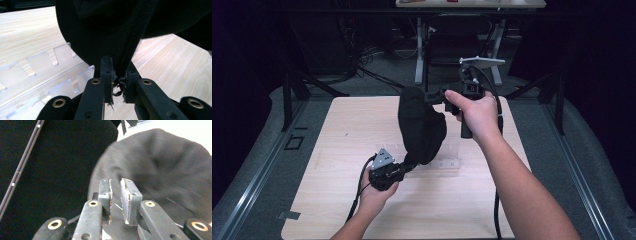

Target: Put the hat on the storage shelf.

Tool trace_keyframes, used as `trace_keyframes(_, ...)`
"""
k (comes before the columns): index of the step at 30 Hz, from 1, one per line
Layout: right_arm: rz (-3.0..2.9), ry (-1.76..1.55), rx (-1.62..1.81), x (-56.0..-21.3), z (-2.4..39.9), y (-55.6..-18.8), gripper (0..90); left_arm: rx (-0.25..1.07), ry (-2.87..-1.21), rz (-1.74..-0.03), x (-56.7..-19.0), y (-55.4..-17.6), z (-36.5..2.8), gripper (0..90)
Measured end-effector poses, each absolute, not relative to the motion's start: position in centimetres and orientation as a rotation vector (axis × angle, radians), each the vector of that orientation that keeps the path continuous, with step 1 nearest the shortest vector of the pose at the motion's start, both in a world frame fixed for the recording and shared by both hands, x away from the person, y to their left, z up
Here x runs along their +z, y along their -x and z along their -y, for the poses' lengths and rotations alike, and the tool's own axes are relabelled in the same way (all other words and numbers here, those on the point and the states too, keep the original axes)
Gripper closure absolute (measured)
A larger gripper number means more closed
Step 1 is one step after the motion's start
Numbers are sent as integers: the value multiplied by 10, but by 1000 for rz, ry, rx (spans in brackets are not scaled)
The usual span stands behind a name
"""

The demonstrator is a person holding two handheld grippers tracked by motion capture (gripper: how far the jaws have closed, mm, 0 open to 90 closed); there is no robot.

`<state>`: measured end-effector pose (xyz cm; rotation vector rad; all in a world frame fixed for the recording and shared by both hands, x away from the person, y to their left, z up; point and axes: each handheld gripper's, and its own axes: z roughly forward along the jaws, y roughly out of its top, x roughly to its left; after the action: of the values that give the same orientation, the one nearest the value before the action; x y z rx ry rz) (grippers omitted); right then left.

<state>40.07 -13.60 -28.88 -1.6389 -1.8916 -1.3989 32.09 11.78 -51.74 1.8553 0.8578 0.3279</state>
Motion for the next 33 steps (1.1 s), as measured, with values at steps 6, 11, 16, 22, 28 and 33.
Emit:
trace_keyframes(6, 1894, 1647, -1399, -289, 142, -400, 798, 317, -1862, -868, -520, -321, -121, 844)
trace_keyframes(11, 1889, 1656, -1398, -291, 145, -400, 802, 335, -1868, -863, -522, -321, -120, 845)
trace_keyframes(16, 1889, 1663, -1404, -292, 151, -399, 803, 335, -1868, -869, -524, -320, -121, 844)
trace_keyframes(22, 1905, 1688, -1427, -291, 162, -394, 802, 313, -1854, -898, -533, -321, -123, 845)
trace_keyframes(28, 1916, 1711, -1434, -294, 172, -389, 792, 273, -1836, -937, -544, -322, -124, 845)
trace_keyframes(33, 1915, 1728, -1451, -298, 183, -385, 784, 270, -1836, -946, -547, -322, -126, 844)
